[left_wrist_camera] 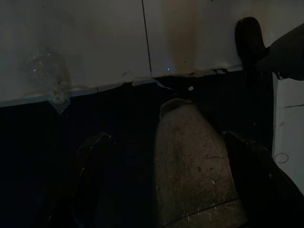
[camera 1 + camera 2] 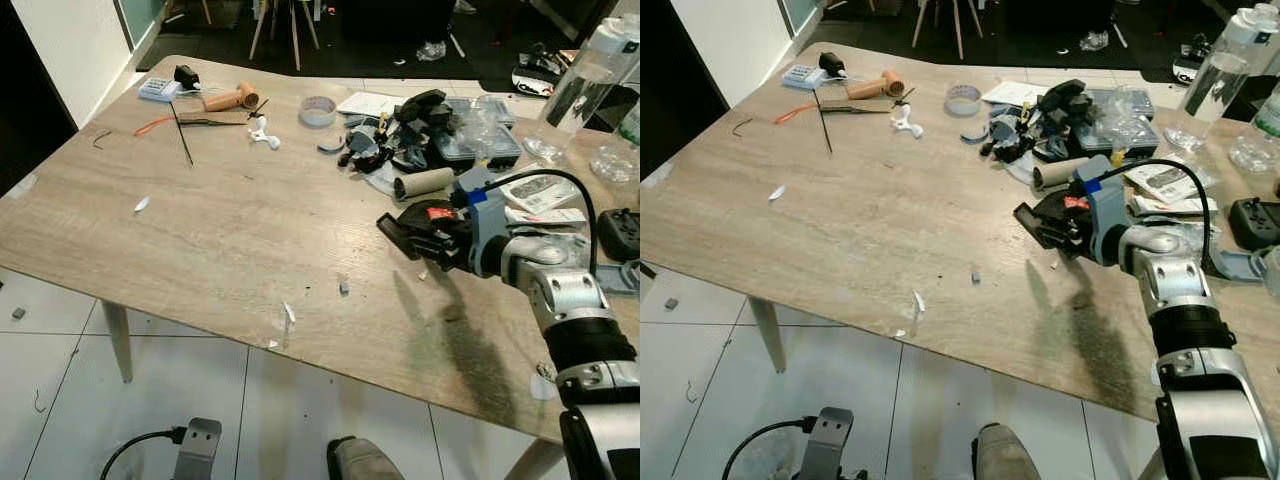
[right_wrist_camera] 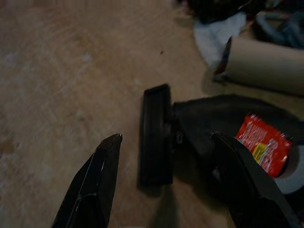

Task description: Picking trash to rubbish bin

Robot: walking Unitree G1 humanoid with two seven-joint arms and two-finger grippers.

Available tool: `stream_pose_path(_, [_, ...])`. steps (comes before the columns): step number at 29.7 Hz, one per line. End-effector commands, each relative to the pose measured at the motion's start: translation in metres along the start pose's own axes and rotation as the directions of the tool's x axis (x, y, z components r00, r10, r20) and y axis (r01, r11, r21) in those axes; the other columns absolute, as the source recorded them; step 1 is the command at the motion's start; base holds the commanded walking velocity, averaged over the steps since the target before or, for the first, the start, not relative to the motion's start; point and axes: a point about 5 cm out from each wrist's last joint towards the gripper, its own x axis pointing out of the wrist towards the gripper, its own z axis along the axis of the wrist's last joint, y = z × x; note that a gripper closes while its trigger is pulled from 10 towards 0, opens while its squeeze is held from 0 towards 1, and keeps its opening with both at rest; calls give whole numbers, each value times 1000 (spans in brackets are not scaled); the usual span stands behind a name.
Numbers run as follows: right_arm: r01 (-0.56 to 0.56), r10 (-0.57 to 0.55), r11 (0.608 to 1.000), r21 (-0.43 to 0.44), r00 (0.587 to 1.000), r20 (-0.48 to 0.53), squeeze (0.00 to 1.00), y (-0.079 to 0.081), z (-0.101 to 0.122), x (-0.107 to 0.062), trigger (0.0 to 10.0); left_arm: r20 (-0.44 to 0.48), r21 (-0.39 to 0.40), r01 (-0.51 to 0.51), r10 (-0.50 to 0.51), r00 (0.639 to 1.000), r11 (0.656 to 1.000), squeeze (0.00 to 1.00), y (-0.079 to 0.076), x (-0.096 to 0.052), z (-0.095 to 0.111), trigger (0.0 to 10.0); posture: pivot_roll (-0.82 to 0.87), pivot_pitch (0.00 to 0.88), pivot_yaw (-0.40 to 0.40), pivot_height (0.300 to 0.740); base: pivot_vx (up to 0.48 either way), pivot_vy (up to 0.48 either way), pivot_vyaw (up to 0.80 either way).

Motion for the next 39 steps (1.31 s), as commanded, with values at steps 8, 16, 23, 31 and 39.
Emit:
stream_pose_path(8, [-43,35,992,117,997,67,0,8,-4,12,10000,-43,9,-8,9,999,1000,0,7,-5,-17,10000,-95,117,49,740,0,0,0])
stream_pose_path(16, [20,-34,981,195,997,67,0,6,-7,19,10000,-70,13,-21,22,997,1000,0,13,-10,-32,10000,-70,142,67,740,0,0,0])
stream_pose_path(23, [-24,37,958,285,998,-42,0,16,-23,24,10000,-91,23,-31,33,995,999,0,21,-15,-42,10000,-59,159,86,740,0,0,0])
stream_pose_path(31, [-57,88,905,422,995,-55,0,19,-22,25,0,-73,36,-35,38,997,999,0,26,-14,-36,10000,-64,159,95,740,0,0,0])
stream_pose_path(39, [-67,118,886,459,990,-82,0,22,-19,23,0,-66,45,-30,33,997,999,0,25,-13,-33,10000,-72,151,95,740,0,0,0])
